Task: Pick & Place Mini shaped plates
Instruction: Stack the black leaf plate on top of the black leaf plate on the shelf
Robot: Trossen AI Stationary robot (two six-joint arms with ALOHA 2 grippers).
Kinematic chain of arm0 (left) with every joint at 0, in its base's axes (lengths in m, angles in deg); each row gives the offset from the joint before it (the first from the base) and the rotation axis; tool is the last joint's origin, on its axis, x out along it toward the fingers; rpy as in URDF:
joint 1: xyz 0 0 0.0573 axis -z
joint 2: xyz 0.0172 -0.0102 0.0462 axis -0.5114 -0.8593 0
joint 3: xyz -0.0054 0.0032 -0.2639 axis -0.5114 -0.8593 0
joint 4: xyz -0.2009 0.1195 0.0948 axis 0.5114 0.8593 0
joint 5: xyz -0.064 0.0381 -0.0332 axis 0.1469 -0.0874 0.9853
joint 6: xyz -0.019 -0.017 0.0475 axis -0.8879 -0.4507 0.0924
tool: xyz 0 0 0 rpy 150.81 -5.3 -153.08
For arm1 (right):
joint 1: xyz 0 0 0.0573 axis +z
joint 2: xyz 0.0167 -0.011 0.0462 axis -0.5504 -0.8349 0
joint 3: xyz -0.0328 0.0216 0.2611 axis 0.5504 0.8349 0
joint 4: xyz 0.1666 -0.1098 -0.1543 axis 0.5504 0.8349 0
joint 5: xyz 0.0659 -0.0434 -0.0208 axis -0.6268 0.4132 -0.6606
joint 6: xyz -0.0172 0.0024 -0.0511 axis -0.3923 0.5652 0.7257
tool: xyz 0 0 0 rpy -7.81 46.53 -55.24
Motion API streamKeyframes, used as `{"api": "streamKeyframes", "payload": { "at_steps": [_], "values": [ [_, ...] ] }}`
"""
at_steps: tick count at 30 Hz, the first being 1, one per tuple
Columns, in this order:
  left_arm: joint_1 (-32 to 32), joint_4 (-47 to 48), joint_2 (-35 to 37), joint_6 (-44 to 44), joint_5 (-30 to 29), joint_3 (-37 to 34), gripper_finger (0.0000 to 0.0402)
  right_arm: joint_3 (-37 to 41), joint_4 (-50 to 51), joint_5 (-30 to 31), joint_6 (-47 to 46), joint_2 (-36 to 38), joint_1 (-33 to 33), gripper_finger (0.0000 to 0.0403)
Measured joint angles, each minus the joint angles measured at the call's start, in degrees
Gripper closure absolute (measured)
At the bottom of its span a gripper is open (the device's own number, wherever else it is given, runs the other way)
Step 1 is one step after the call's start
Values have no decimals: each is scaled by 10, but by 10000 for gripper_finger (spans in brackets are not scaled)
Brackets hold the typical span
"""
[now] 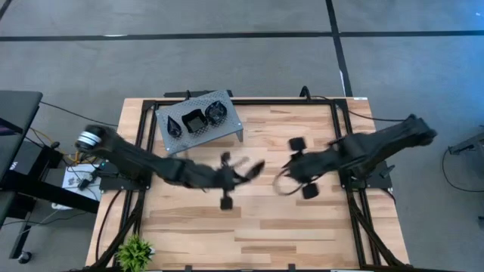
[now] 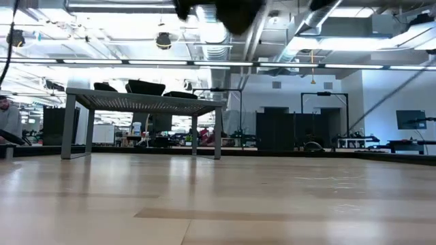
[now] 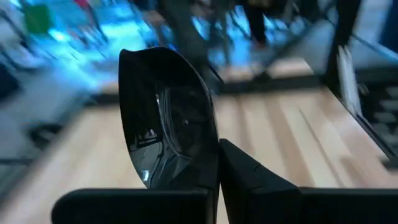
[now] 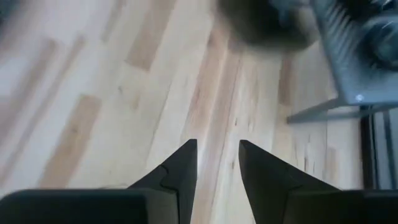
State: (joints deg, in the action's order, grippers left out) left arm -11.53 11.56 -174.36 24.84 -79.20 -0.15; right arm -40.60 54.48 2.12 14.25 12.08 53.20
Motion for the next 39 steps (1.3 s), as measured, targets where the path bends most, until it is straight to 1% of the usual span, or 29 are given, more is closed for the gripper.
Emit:
{"api": "streamKeyframes", "payload": {
  "at_steps": [2, 4, 7, 9, 11, 13, 15, 19, 22, 26, 30, 32, 37, 39],
  "values": [
    [-16, 12, 59, 20, -18, 1, 394, 73, -86, 0, 10, 74, 9, 290],
    [-41, 46, 110, 21, -38, 3, 394, 171, -203, -3, 41, 147, 15, 290],
    [-91, 138, 163, 18, -82, 2, 395, 325, -388, -4, 111, 236, 14, 290],
    [-129, 191, 180, 5, -116, 2, 395, 414, -507, -4, 148, 278, 1, 290],
    [-171, 226, 184, -12, -133, 2, 393, 480, -618, 2, 223, 304, -18, 290],
    [-207, 244, 177, -17, -137, -6, 393, 523, -712, 14, 270, 321, -36, 290],
    [-234, 243, 168, -11, -136, -24, 394, 541, -774, 13, 275, 327, -54, 290],
    [-272, 245, 156, -8, -135, -65, 392, 543, -784, 13, 257, 332, -76, 290],
    [-283, 234, 156, -8, -135, -84, 391, 543, -783, 12, 251, 329, -85, 290],
    [-287, 214, 156, -4, -136, -86, 393, 544, -782, 11, 251, 317, -87, 290],
    [-287, 161, 156, 34, -136, -86, 390, 544, -783, 11, 251, 308, -87, 290],
    [-292, 152, 152, 44, -136, -86, 390, 544, -782, 11, 251, 306, -87, 290],
    [-293, 152, 110, 46, -141, -87, 391, 544, -786, 11, 251, 307, -86, 290],
    [-293, 144, 90, 48, -159, -87, 388, 544, -790, 10, 244, 307, -85, 290]
  ]
}}
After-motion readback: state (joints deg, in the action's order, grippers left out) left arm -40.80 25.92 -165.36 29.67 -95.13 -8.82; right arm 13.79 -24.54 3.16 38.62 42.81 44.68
